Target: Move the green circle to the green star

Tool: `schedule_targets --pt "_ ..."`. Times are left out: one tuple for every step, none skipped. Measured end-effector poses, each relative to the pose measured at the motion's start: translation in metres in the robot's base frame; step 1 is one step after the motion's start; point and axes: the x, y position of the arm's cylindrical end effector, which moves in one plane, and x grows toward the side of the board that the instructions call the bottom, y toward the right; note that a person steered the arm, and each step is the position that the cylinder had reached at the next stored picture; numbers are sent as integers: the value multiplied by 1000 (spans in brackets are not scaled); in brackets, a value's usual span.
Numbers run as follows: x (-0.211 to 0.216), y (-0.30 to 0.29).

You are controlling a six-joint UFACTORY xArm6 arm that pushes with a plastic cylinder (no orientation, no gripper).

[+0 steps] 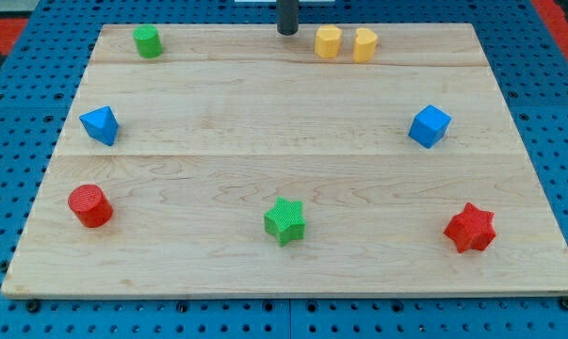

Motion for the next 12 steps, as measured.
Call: schedule_targets --pt "16 50" --pt "12 6" --pt "-12 -77" --pt "-14 -130" --pt "-11 -202" --pt "30 -220" --pt "80 -226" --pt "57 -235" --pt "87 -251" --pt "142 -210" --pt "197 -158" --pt "245 -126"
